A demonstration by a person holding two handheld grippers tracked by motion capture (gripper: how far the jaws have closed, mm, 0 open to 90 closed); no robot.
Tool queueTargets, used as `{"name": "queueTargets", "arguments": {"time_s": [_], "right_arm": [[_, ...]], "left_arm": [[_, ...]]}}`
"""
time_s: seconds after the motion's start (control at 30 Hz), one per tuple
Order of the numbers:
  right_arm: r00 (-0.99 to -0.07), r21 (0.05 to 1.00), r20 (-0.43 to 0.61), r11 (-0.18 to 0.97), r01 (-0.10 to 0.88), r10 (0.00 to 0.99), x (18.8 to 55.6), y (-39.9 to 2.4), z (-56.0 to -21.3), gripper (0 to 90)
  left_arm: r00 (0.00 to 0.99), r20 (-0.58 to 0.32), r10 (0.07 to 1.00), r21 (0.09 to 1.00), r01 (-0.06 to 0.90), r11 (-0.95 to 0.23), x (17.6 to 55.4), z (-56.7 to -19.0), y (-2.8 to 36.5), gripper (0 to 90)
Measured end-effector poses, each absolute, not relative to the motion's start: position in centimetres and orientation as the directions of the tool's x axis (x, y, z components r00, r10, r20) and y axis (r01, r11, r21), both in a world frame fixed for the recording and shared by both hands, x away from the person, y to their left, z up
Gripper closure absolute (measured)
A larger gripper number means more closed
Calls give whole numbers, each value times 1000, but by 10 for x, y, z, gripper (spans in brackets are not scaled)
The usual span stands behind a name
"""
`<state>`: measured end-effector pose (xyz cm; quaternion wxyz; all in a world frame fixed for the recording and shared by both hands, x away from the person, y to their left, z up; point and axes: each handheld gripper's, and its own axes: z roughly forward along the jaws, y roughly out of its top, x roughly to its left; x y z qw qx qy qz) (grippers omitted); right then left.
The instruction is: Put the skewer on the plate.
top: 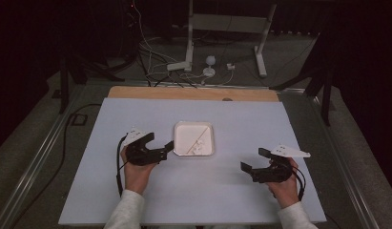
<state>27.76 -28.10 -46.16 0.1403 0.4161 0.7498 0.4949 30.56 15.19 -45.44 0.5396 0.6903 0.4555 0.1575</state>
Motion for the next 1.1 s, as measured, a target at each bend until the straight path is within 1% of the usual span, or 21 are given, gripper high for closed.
{"name": "queueTargets", "arguments": {"time_s": [0.07, 0.2, 0.4, 0.63, 0.9, 1.1], "right_arm": [[-617, 865, 191, 167, 473, 763, 276, -281, -462, 0], [-618, 879, 175, 161, 449, 767, 273, -284, -461, 0], [-608, 894, 140, 164, 416, 782, 269, -288, -460, 0], [-593, 898, 151, 141, 417, 791, 269, -295, -462, 0], [-570, 900, 165, 114, 421, 805, 270, -307, -464, 0], [-556, 896, 171, 106, 431, 813, 271, -311, -467, 0]], "left_arm": [[540, -269, 798, 894, 447, -2, 301, -453, 158, 23], [548, -249, 798, 908, 420, -6, 292, -453, 173, 13], [544, -232, 807, 910, 415, -18, 283, -458, 191, 14], [550, -241, 800, 926, 378, 18, 273, -463, 209, 14], [528, -251, 811, 934, 354, 59, 263, -464, 220, 14], [515, -255, 819, 931, 359, 64, 263, -465, 224, 14]]}}
